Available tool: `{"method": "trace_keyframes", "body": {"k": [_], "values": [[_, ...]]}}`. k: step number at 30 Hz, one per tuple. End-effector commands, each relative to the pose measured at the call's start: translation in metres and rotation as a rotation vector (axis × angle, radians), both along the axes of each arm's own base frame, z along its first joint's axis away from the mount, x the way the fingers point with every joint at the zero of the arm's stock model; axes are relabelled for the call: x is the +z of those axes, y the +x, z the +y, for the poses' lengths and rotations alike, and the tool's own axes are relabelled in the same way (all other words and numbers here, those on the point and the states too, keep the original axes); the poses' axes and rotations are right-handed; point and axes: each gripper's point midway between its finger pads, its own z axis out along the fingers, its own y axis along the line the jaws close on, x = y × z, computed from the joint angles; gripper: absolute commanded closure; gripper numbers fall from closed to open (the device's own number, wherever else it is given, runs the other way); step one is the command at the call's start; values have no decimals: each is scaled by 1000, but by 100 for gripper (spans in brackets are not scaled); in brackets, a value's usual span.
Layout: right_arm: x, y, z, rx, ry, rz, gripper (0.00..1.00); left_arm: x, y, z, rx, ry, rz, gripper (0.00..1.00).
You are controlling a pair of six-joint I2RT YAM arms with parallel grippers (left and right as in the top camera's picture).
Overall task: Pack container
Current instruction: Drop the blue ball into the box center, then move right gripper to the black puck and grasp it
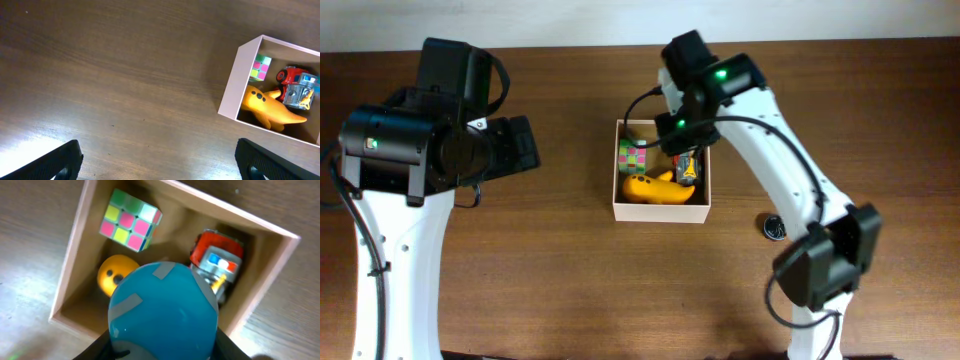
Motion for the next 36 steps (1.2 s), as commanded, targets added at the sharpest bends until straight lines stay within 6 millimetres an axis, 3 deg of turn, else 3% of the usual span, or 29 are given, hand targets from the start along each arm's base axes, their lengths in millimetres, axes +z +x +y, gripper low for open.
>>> {"method": "trace_keyframes", "body": {"k": [1, 4, 8, 9, 10, 12, 13, 17, 22, 27, 32, 36], "values": [[-33, 6, 7, -6, -15, 49, 57, 3, -1, 3, -4, 10, -11, 1], [-50, 14, 12, -6, -16, 53, 49, 3, -1, 3, -4, 10, -11, 1], [-51, 21, 15, 13, -8, 26, 33, 3, -1, 3, -4, 10, -11, 1], [-48, 23, 16, 19, -5, 14, 12, 3, -1, 3, -4, 10, -11, 1], [-44, 23, 16, 19, -1, 6, 9, 3, -1, 3, -4, 10, -11, 1], [-30, 24, 15, 20, 4, -21, 6, 3, -1, 3, -4, 10, -11, 1], [-18, 24, 12, 16, -3, -47, 2, 3, -1, 3, -4, 10, -11, 1], [35, 21, -1, -5, -17, -152, 1, 3, -1, 3, -4, 10, -11, 1], [105, -2, -43, -186, -13, -242, 1, 3, -1, 3, -4, 10, -11, 1], [143, -33, -102, -348, -8, -242, 1, 3, -1, 3, -4, 10, -11, 1], [133, -74, -152, -458, -91, -79, 1, 3, -1, 3, -4, 10, -11, 1], [105, -83, -171, -512, -149, 13, 1, 3, -1, 3, -4, 10, -11, 1]]}}
